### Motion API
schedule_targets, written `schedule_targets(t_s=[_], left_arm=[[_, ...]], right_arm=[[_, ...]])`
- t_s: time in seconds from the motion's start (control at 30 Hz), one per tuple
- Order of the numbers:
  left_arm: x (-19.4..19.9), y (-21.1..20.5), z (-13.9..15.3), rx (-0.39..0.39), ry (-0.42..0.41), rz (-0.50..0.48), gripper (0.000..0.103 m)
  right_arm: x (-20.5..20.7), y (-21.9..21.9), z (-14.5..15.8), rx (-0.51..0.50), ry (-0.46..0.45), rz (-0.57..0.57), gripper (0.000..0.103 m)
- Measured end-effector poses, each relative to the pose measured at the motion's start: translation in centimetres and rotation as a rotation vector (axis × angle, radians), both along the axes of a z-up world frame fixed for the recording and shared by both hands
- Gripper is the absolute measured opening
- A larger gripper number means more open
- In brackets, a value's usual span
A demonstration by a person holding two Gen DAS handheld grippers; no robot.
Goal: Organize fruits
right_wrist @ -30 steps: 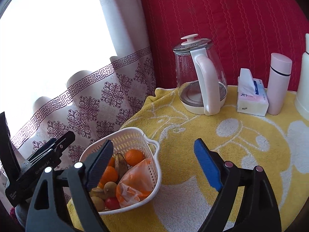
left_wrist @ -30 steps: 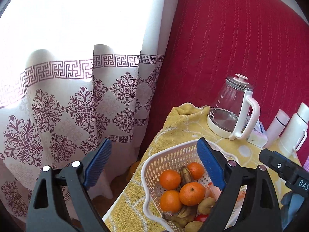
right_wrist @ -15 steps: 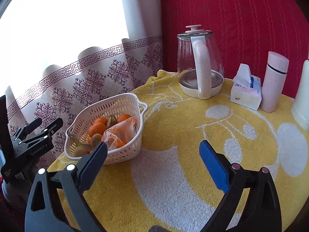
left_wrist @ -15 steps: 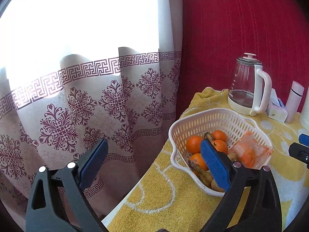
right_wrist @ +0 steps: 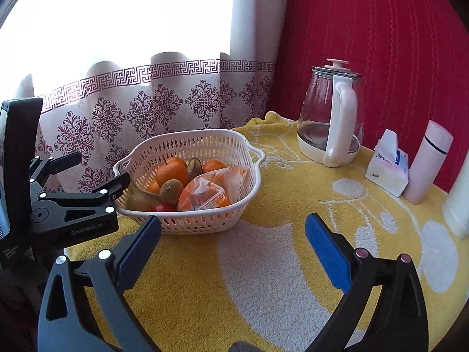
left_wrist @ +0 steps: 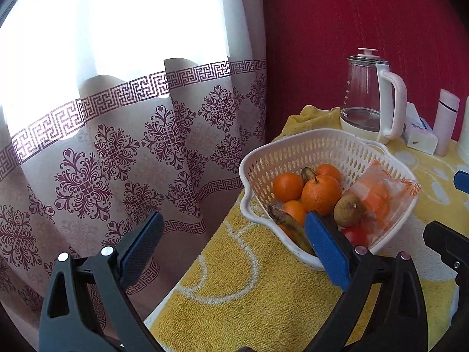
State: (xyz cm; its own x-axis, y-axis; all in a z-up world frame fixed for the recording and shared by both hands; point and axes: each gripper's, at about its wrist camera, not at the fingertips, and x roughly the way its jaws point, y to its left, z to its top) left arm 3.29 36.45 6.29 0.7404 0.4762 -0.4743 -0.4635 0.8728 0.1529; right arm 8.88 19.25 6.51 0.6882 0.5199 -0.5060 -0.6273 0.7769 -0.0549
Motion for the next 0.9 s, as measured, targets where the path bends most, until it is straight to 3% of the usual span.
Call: schedule_targets(t_s=[0.27,0.63,0.9], left_arm=[[-0.1,-0.9,0.0,0.037,-0.004,-0.01,0.099],[-0.4,-2.2,0.2,0.098,-0.024,-0.028,0.099],[-0.5,-2.9,0.2,0.123,-0.026,-0.044,0.1]], right_arm=[[-0.3,0.4,-0.1,-0.026,-0.022,0.003,0.098],[-0.3,1.5,-1.2,-0.077,0.041,0.072,0.098],[-0.5,1.5,-1.4,-0.085,0.032,0.064,0.098]])
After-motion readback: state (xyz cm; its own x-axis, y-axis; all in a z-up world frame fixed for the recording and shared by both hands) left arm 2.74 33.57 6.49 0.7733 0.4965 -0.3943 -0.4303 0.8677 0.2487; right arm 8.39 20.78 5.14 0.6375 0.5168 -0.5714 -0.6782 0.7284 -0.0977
